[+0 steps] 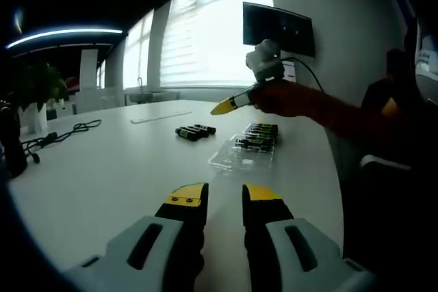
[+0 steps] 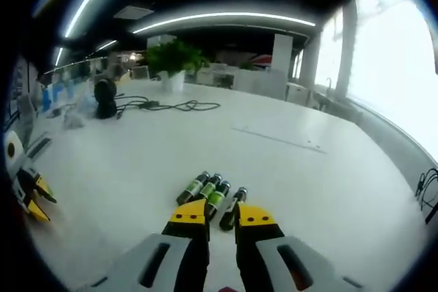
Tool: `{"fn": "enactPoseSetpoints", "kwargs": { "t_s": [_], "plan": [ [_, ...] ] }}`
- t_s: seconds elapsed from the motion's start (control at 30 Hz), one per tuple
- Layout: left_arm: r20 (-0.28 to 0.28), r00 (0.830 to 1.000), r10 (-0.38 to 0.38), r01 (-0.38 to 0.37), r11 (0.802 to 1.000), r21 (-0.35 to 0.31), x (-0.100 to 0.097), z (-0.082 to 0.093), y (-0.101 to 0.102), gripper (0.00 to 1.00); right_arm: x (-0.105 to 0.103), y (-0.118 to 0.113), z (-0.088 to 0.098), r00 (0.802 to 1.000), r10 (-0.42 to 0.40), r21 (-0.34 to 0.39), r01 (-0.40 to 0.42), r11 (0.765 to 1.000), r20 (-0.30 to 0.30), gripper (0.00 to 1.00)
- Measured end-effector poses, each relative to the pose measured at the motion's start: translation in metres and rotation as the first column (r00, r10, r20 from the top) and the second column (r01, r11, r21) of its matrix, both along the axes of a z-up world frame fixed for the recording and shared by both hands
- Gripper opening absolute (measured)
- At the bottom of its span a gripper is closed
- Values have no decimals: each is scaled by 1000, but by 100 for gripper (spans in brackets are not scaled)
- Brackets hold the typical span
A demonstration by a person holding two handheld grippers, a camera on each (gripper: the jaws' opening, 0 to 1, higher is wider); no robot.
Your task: Grip medicine bottles put into box
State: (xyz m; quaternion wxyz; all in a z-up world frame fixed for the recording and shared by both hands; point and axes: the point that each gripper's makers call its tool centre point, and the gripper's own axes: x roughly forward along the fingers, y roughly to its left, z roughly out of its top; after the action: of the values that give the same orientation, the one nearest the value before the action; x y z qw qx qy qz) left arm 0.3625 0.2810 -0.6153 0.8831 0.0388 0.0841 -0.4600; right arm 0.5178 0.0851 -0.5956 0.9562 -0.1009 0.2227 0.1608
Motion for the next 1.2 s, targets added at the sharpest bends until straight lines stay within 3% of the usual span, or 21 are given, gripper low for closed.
{"fn": "enactPoseSetpoints", "kwargs": {
  "t_s": [0.57,0.73,1.2],
  "plan": [
    [-1,1000,-3,3,1000,-7,0,1,0,14,30,-8,-32,997,-26,-81,19,997,-77,10],
    [0,1000,-3,3,1000,-8,0,1,-1,14,32,-10,-44,993,-35,-79,26,997,-114,10],
    [0,1000,-4,4,1000,-5,-1,1,-1,14,42,-17,-53,983,-65,-40,59,997,-172,9]
  ]
}}
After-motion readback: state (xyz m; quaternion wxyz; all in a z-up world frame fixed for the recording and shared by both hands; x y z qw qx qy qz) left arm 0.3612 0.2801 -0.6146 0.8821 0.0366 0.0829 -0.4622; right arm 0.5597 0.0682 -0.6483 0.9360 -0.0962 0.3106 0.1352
